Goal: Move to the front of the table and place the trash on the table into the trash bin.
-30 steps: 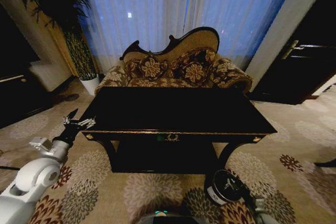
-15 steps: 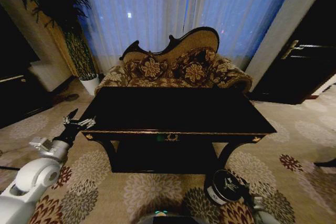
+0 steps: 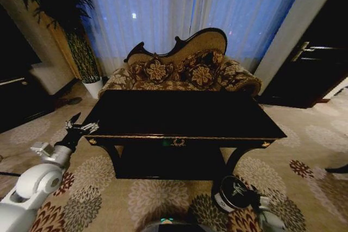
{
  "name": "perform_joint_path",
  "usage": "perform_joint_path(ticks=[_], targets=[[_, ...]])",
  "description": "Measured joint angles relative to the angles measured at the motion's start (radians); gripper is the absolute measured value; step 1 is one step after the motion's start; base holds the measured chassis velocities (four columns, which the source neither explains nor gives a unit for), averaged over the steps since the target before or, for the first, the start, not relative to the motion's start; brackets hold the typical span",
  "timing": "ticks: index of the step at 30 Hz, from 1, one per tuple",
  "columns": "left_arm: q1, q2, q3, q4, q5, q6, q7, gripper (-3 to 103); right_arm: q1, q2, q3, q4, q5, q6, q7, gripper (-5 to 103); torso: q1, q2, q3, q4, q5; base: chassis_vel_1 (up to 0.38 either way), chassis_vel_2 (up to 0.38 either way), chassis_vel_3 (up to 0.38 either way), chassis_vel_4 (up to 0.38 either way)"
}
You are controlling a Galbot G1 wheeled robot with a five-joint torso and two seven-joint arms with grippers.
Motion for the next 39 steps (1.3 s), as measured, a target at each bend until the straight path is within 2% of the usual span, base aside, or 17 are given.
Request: perform_joint_path(ticks=[3, 6, 8, 9, 13, 21, 23, 25, 26, 27, 29, 31, 33, 34, 36, 37, 39], targets=[[0.0, 0.0, 0.0, 0.0, 0.0, 0.0, 0.0, 100, -0.016, 0.0, -0.001, 0.038, 0.092, -0.056, 0.009, 100, 0.0, 0.0, 0.0, -0.0004, 0.0003, 0.0, 0.0, 0.0, 0.0], [0.0, 0.0, 0.0, 0.0, 0.0, 0.0, 0.0, 100, -0.022, 0.001, 0.005, 0.045, 0.097, -0.081, 0.013, 100, 0.0, 0.0, 0.0, -0.0007, 0.0, 0.0, 0.0, 0.0, 0.0], [0.0, 0.0, 0.0, 0.0, 0.0, 0.0, 0.0, 100, -0.045, -0.004, 0.01, 0.092, 0.123, -0.157, 0.035, 100, 0.0, 0.0, 0.0, -0.0005, 0.0001, 0.0, 0.0, 0.0, 0.0], [0.0, 0.0, 0.0, 0.0, 0.0, 0.0, 0.0, 100, -0.039, -0.003, 0.017, 0.075, 0.051, -0.122, 0.046, 100, 0.0, 0.0, 0.0, -0.0005, 0.0, 0.0, 0.0, 0.0, 0.0], [0.0, 0.0, 0.0, 0.0, 0.0, 0.0, 0.0, 100, -0.046, -0.004, 0.019, 0.08, 0.022, -0.106, 0.043, 100, 0.0, 0.0, 0.0, -0.0003, -0.0002, 0.0, 0.0, 0.0, 0.0], [0.0, 0.0, 0.0, 0.0, 0.0, 0.0, 0.0, 100, -0.05, -0.002, 0.024, 0.1, 0.053, -0.115, 0.043, 100, 0.0, 0.0, 0.0, -0.0003, 0.0001, 0.0, 0.0, 0.0, 0.0], [0.0, 0.0, 0.0, 0.0, 0.0, 0.0, 0.0, 100, -0.085, -0.006, 0.032, 0.18, 0.159, -0.193, 0.012, 100, 0.0, 0.0, 0.0, -0.0005, 0.0001, 0.0, 0.0, 0.0, 0.0], [0.0, 0.0, 0.0, 0.0, 0.0, 0.0, 0.0, 100, -0.113, -0.01, 0.045, 0.218, 0.223, -0.235, -0.072, 100, 0.0, 0.0, 0.0, -0.0003, 0.0001, 0.0, 0.0, 0.0, 0.0], [0.0, 0.0, 0.0, 0.0, 0.0, 0.0, 0.0, 100, -0.113, -0.01, 0.045, 0.218, 0.223, -0.235, -0.072, 100, 0.0, 0.0, 0.0, -0.0003, 0.0001, 0.0, 0.0, 0.0, 0.0], [0.0, 0.0, 0.0, 0.0, 0.0, 0.0, 0.0, 100, -0.127, -0.014, 0.051, 0.223, 0.234, -0.245, -0.124, 100, 0.0, 0.0, 0.0, -0.0004, 0.0, 0.0, 0.0, 0.0, 0.0], [0.0, 0.0, 0.0, 0.0, 0.0, 0.0, 0.0, 100, -0.117, -0.014, 0.055, 0.17, 0.164, -0.178, -0.166, 100, 0.0, 0.0, 0.0, -0.0006, 0.0, 0.0, 0.0, 0.0, 0.0], [0.0, 0.0, 0.0, 0.0, 0.0, 0.0, 0.0, 100, -0.105, -0.011, 0.055, 0.14, 0.11, -0.142, -0.148, 100, 0.0, 0.0, 0.0, -0.0007, -0.0003, 0.0, 0.0, 0.0, 0.0], [0.0, 0.0, 0.0, 0.0, 0.0, 0.0, 0.0, 100, -0.069, 0.0, 0.054, 0.081, 0.019, -0.053, -0.071, 100, 0.0, 0.0, 0.0, -0.0008, 0.0003, 0.0, 0.0, 0.0, 0.0], [0.0, 0.0, 0.0, 0.0, 0.0, 0.0, 0.0, 100, -0.064, 0.002, 0.054, 0.087, 0.03, -0.05, -0.032, 100, 0.0, 0.0, 0.0, -0.0001, 0.0006, 0.0, 0.0, 0.0, 0.0], [0.0, 0.0, 0.0, 0.0, 0.0, 0.0, 0.0, 100, -0.089, -0.004, 0.053, 0.155, 0.14, -0.128, -0.024, 100, 0.0, 0.0, 0.0, -0.0001, 0.0003, 0.0, 0.0, 0.0, 0.0], [0.0, 0.0, 0.0, 0.0, 0.0, 0.0, 0.0, 100, -0.089, -0.004, 0.053, 0.155, 0.14, -0.128, -0.024, 100, 0.0, 0.0, 0.0, -0.0001, 0.0003, 0.0, 0.0, 0.0, 0.0], [0.0, 0.0, 0.0, 0.0, 0.0, 0.0, 0.0, 100, -0.098, -0.01, 0.055, 0.199, 0.222, -0.2, -0.003, 100, 0.0, 0.0, 0.0, -0.0005, -0.0003, 0.0, 0.0, 0.0, 0.0]])
